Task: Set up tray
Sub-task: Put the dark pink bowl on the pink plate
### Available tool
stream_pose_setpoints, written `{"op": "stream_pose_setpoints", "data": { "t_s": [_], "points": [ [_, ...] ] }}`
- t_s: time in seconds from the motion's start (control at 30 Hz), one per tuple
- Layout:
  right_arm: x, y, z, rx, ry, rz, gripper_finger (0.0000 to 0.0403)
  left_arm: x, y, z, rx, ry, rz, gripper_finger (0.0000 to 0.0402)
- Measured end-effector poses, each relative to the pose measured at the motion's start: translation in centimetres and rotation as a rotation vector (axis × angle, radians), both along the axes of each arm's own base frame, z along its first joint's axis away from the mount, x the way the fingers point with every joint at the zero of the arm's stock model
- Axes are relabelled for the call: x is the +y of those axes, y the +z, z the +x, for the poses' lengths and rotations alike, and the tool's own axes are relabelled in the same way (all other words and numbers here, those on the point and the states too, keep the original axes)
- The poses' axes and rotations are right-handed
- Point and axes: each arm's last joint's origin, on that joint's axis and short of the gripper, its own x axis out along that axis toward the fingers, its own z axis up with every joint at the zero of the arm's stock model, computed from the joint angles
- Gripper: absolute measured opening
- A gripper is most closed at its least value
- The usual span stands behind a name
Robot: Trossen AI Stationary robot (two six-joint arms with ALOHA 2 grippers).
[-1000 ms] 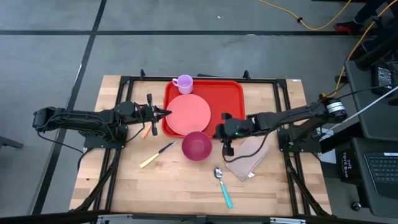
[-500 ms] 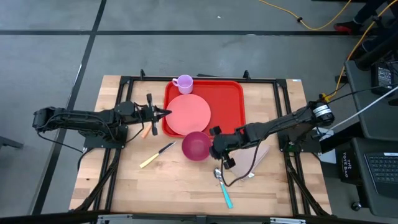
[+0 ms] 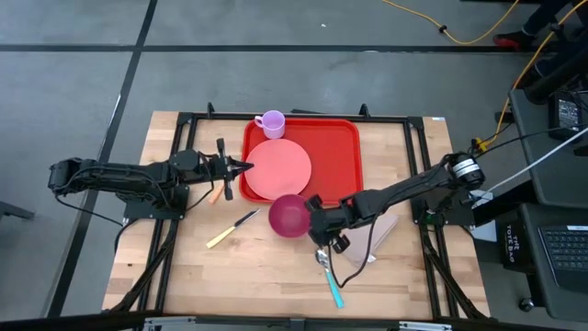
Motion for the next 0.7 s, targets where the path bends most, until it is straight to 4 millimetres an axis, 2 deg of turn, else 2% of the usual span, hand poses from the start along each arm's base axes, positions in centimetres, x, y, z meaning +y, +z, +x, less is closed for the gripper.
{"op": "stream_pose_setpoints", "data": {
  "t_s": [0.23,0.57,0.7],
  "points": [
    [-0.2,0.0,0.0,-0.007,0.017,-0.055,0.0146,0.0,0.0,0.0,0.000,0.000,0.000,0.0001],
    [0.0,-2.7,1.0,0.045,0.034,-0.120,0.0146,0.0,0.0,0.0,0.002,0.000,-0.001,0.0003],
    [-0.1,-2.8,1.1,0.034,0.004,-0.107,0.0141,0.0,0.0,0.0,0.003,-0.001,-0.001,0.0001]
  ]
}}
